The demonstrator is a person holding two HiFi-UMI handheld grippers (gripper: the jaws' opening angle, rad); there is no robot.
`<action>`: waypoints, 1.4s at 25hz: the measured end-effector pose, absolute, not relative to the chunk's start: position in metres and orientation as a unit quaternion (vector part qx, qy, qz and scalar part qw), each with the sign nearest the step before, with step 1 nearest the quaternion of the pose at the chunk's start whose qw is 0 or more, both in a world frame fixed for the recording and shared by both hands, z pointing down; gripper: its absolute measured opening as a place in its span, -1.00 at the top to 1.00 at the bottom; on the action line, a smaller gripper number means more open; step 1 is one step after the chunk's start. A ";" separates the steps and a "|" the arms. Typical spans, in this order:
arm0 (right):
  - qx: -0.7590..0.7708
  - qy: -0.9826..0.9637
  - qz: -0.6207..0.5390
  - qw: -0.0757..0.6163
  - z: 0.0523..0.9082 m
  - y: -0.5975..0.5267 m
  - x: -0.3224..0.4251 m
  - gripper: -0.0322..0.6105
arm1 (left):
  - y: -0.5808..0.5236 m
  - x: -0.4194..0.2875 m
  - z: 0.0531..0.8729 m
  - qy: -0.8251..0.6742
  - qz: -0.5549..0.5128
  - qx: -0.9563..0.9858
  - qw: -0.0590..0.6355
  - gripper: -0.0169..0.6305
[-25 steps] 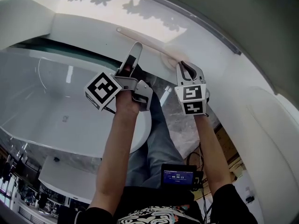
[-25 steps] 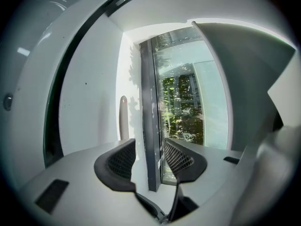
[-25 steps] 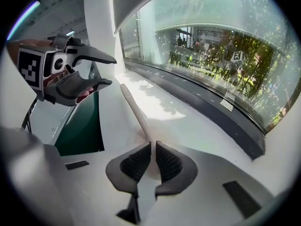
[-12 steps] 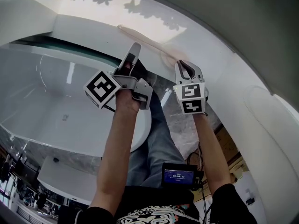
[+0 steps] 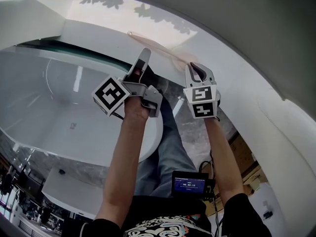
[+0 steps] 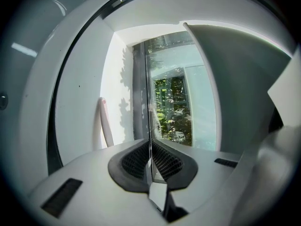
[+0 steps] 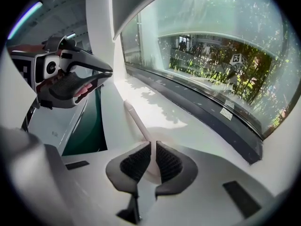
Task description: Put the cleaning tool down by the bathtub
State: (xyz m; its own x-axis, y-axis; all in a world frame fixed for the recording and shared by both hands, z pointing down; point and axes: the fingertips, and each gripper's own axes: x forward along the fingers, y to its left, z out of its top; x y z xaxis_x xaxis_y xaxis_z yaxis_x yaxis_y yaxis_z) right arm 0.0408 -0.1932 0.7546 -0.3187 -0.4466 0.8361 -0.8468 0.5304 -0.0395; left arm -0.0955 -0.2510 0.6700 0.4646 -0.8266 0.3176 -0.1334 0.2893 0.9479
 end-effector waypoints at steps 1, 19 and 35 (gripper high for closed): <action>0.420 -0.774 0.245 0.406 0.752 -0.194 0.040 0.81 | -0.250 -0.097 0.669 -0.450 -0.253 0.539 0.665 0.85; 0.446 -0.804 0.222 0.325 0.644 -0.196 0.021 0.81 | -0.238 -0.116 0.581 -0.477 -0.108 0.711 0.504 0.88; 0.487 -0.823 0.168 0.241 0.514 -0.180 0.026 0.81 | -0.219 -0.128 0.485 -0.536 0.143 0.811 0.187 0.88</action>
State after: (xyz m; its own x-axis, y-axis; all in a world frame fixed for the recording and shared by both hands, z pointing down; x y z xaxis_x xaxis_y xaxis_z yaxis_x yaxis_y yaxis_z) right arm 0.0261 -0.1804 0.5144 -0.4099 -0.7198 0.5602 -0.8817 0.4701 -0.0411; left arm -0.1284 -0.2185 0.4849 0.3852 -0.8157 0.4316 -0.9223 -0.3563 0.1497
